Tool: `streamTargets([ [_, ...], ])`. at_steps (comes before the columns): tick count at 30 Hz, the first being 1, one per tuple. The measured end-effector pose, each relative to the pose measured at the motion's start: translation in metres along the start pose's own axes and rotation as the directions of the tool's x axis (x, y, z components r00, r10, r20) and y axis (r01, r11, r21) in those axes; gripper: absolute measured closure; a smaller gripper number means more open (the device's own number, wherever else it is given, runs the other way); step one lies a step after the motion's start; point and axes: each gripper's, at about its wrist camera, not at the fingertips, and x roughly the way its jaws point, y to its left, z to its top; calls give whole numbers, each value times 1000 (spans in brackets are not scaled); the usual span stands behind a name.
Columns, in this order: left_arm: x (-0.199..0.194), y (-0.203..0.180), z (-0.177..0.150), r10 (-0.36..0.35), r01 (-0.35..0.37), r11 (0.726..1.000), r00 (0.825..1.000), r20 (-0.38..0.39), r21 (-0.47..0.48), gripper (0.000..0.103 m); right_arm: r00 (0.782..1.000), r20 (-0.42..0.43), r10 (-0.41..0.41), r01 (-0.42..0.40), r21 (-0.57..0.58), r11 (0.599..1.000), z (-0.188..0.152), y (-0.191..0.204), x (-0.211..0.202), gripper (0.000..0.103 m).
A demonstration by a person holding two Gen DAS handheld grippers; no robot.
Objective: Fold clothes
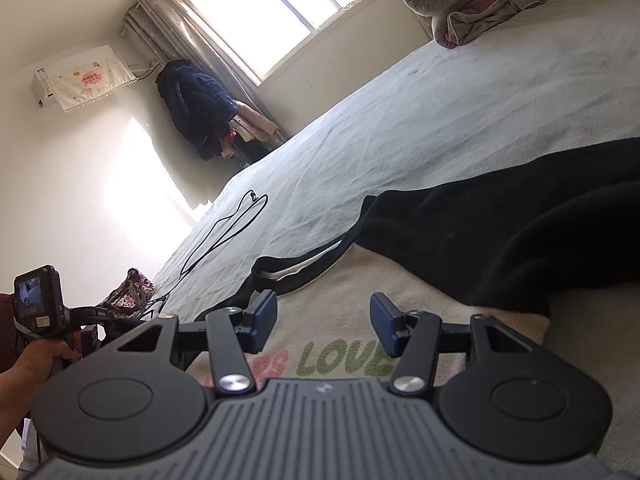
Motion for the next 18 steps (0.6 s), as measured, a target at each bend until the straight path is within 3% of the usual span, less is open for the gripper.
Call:
streamTargets([
  [5,11,2,-5,23,-26,999,997,-76,-47,100,1000,-5,-2,2,-2,1000,0,-1,1,47],
  [10,0,-4,-6,-133,124,984,989,-59,-125,92,1000,-9,-3,3,-4,1000,1,0,2,47],
  [12,-4,-7,-7,-194,184,971,980,-48,-156,74,1000,-15,-4,4,-4,1000,3,0,2,46],
  [15,-11,-13,-5,-301,290,938,953,-29,-191,68,1000,-15,-21,20,-17,1000,9,2,0,46],
  [18,-19,-27,-2,-433,425,885,902,2,-190,59,998,-5,-61,61,-52,997,18,5,-1,46],
])
